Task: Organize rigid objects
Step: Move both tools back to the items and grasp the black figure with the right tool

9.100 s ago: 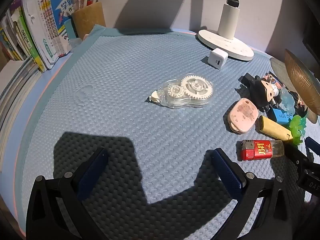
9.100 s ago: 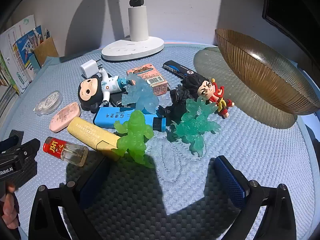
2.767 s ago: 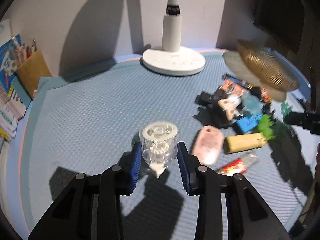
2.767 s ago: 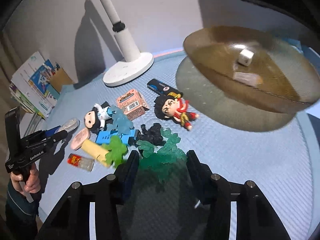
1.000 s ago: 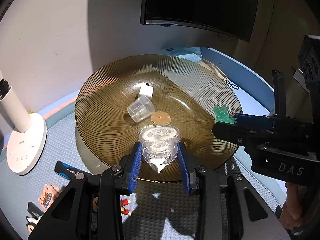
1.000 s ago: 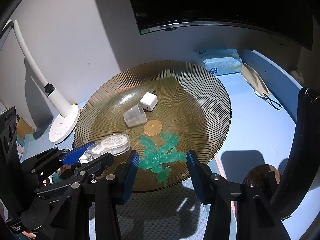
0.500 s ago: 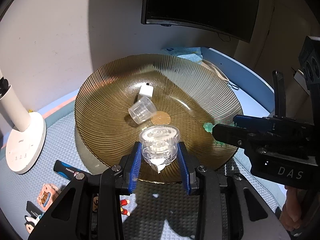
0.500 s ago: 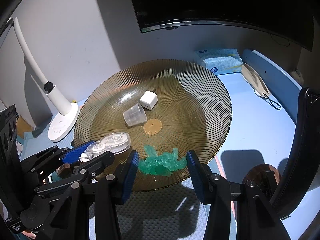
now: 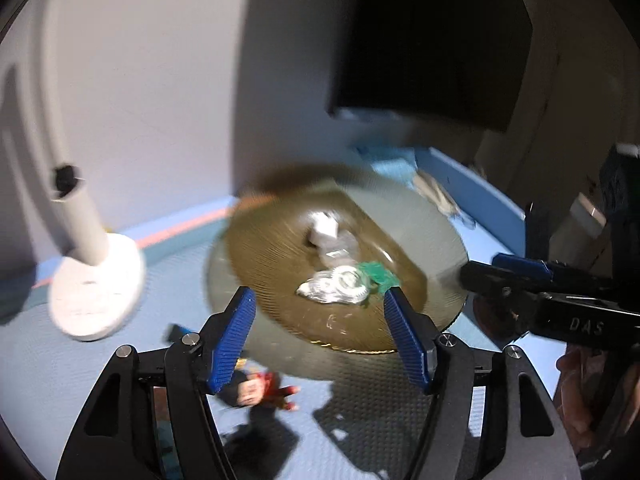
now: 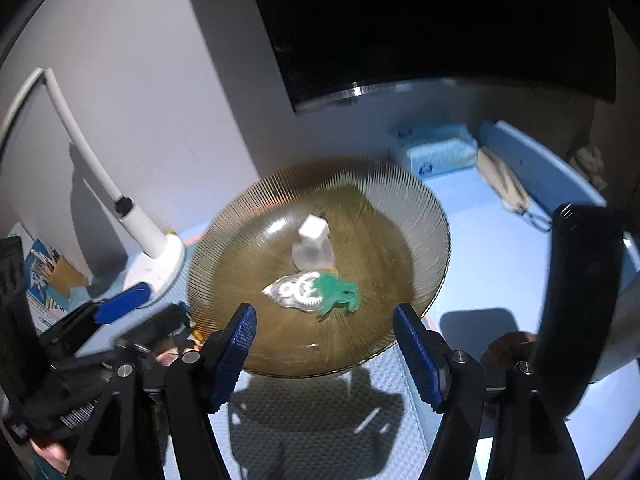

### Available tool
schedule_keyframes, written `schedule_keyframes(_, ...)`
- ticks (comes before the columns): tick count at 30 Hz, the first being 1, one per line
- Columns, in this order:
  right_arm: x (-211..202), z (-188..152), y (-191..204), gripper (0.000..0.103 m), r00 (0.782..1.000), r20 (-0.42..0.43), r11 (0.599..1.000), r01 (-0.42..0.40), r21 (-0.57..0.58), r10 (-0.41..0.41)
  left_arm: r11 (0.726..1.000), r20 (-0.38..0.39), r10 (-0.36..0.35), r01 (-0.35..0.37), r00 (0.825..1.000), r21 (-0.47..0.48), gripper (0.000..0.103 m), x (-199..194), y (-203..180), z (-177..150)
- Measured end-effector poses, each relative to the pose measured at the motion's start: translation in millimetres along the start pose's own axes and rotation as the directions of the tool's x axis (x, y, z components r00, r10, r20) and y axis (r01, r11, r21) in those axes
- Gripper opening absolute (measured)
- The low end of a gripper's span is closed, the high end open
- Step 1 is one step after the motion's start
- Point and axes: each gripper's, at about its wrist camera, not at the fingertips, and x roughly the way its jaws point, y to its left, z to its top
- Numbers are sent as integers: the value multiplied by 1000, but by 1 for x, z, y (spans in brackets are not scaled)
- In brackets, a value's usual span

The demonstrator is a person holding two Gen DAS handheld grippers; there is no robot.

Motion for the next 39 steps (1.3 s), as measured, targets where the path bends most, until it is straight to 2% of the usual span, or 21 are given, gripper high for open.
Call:
schedule_keyframes(5,-33,-1,30,69,998,49,998,-35,-43,37,995,83,67,-60,994,-86,66,-71,47,-14)
schedule_keyframes(9,-41,-19,58,70,994,54,993,-90,-80,95,967,104,210,-191,972,-167,71,-125,100,-53)
schedule_keyframes(13,-20,-54,91,71,983,-3,979,-181,-98,182,917,65,304,-273,951,-291,71,-158,155,-104)
schedule_keyframes(14,-13,-61,96,71,980,-17,975,-201,-101,200,897,39,328,-298,944,-326,71,-162,171,-120)
schedule_keyframes(17,15,-90,120,71,973,-52,964,-229,-134,223,859,-22,351,-331,936,-391,71,-160,202,-157)
schedule_keyframes(19,32,-108,133,71,969,-69,954,-247,-169,239,845,-60,362,-355,930,-399,71,-150,212,-174)
schedule_keyframes(24,57,-135,148,71,961,-126,940,-267,-214,245,860,-125,329,-352,936,-369,71,-125,215,-197)
schedule_keyframes(26,61,-139,148,71,966,-132,942,-249,-223,224,877,-106,328,-344,939,-335,71,-125,209,-194)
schedule_keyframes(30,70,-140,140,71,960,-155,950,-259,-176,233,894,-140,315,-343,939,-289,71,-114,202,-197)
schedule_keyframes(33,67,-141,137,71,958,-152,948,-266,-172,242,897,-126,337,-359,933,-258,71,-115,195,-197)
schedule_keyframes(37,65,-144,145,71,966,-146,947,-242,-213,214,896,-133,343,-366,930,-251,71,-114,195,-197)
schedule_keyframes(39,64,-143,146,65,975,-121,954,-208,-214,186,899,-145,334,-361,932,-250,71,-113,196,-196)
